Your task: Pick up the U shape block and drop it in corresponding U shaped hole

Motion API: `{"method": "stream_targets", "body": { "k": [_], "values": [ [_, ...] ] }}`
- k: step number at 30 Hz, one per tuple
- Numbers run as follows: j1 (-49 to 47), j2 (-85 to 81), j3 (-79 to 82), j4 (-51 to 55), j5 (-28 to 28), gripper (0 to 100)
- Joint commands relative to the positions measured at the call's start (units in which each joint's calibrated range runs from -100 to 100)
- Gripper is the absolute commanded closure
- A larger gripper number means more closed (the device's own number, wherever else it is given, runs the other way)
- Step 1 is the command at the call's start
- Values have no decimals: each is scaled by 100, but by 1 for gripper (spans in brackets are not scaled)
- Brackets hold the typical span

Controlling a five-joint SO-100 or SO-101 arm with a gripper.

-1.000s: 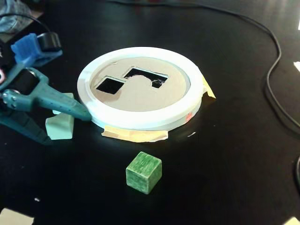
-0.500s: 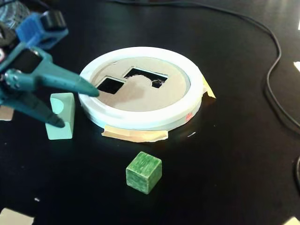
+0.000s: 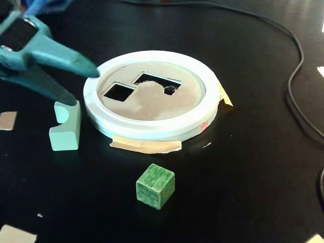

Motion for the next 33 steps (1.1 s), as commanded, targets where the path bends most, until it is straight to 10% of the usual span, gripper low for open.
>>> {"method": "stream_targets", "body": {
  "k": [1, 17, 33],
  "values": [
    [-115, -100, -1249, 871, -1260, 0],
    [-2961, 527, -2042, 1504, -6305, 0],
    [-3298, 2677, -1942, 540, -7746, 0]
  ]
}}
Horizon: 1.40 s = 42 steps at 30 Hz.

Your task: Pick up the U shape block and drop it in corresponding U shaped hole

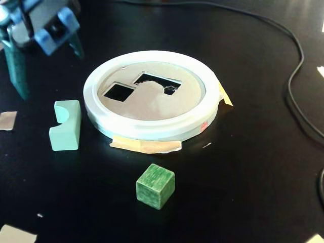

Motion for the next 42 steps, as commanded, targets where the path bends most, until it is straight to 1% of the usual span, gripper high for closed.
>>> {"method": "stream_targets", "body": {
  "k": [1, 5, 9, 11, 22, 36, 42],
  "values": [
    [48, 742, -570, -1116, -269, 0],
    [98, 796, -479, -1547, -313, 0],
    [897, 1307, -525, -1547, -269, 0],
    [972, 1477, -534, -1547, -269, 0],
    [1160, 1987, -416, -1417, -269, 0],
    [1172, 1880, 359, -1427, -269, 0],
    [1160, 1889, 441, -1467, -264, 0]
  ]
}}
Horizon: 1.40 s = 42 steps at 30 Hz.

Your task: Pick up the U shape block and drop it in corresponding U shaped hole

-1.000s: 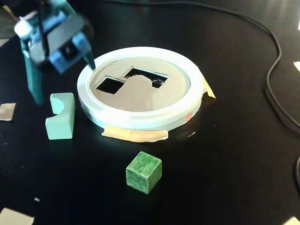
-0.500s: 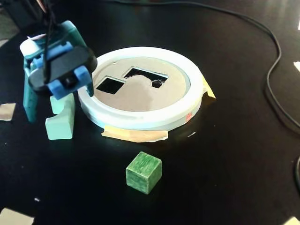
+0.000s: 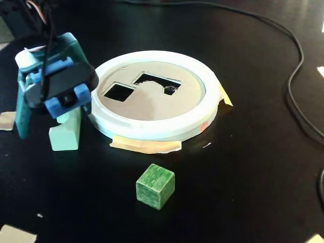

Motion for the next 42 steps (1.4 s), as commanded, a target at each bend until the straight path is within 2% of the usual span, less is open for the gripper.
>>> {"method": "stream_targets", "body": {
  "k": [1, 8, 12, 23, 32, 42],
  "values": [
    [81, -82, -18, -148, -156, 0],
    [81, -1, -9, -108, -156, 0],
    [68, -1, 219, -198, -156, 19],
    [68, -1, 346, -218, -156, 25],
    [68, -10, 346, -108, -156, 55],
    [68, -108, 574, -108, -147, 68]
  ]
}}
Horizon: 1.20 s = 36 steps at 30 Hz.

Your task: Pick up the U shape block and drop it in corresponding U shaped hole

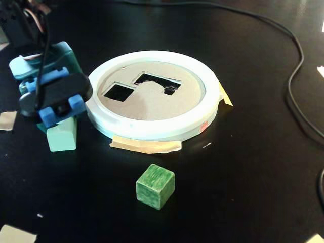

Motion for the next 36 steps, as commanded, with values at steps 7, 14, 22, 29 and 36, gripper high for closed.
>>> {"method": "stream_targets", "body": {
  "k": [7, 14, 22, 29, 36],
  "values": [
    [101, -126, 235, -59, -147, 78],
    [101, -135, 235, -170, -147, 78],
    [88, -135, 235, -149, -147, 84],
    [88, -135, 235, -149, -147, 99],
    [13, -726, 153, -49, -147, 99]
  ]
}}
